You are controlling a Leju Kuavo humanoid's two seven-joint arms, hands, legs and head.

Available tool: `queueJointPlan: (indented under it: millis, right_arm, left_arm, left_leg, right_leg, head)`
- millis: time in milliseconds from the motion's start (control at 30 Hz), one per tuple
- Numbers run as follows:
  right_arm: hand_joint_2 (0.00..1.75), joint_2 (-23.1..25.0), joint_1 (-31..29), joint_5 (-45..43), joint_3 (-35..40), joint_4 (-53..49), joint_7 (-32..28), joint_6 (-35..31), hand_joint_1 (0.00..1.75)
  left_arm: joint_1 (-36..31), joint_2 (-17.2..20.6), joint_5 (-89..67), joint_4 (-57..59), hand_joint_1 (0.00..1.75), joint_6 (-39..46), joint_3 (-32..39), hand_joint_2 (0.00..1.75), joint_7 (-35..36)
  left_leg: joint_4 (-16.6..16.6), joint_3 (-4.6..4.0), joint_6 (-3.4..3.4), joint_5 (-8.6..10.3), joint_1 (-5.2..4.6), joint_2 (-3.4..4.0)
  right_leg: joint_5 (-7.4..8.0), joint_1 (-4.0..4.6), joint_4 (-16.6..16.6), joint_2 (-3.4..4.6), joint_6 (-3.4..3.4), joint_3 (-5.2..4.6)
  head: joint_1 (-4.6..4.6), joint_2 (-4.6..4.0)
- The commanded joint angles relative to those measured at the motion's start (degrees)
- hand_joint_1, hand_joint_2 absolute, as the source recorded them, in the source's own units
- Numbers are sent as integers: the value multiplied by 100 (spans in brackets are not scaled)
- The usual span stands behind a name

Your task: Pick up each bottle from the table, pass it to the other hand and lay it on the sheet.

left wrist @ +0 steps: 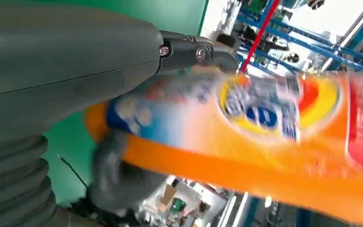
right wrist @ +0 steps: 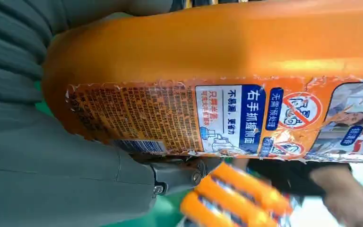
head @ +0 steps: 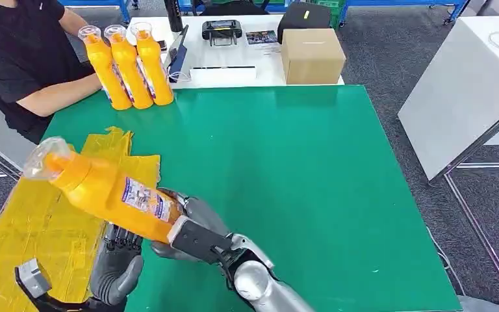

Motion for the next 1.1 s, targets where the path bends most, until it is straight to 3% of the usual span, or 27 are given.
queueJointPlan:
  millis: [33,300,1100]
  right_arm:
    - [175,160,-582,-28,513,1380,28,21,175]
    - [175,434,-842,25,901,2581,-52,29,175]
    - [175,442,-727,330,1521,2910,-249,147,175]
  left_arm:
    - [-173,283,90,197,0,63,-341,175,46]
    - [-356,427,188,228,0,254,-523,175,20]
    - [-429,277,334,295,0,288,-96,175,-5]
  left_leg:
    - [-6,6,-6,4,7,9]
    - [-10,13,-9,5,16,7]
    - [-6,5,-7,8,17,-10]
  right_leg:
    - [8,7,-8,11,-9,3]
    - [10,16,-19,8,-15,12]
    - [6,17,-21,-14,-12,5]
  head:
    - [-2,0]
    - [0,0]
    - [2,0]
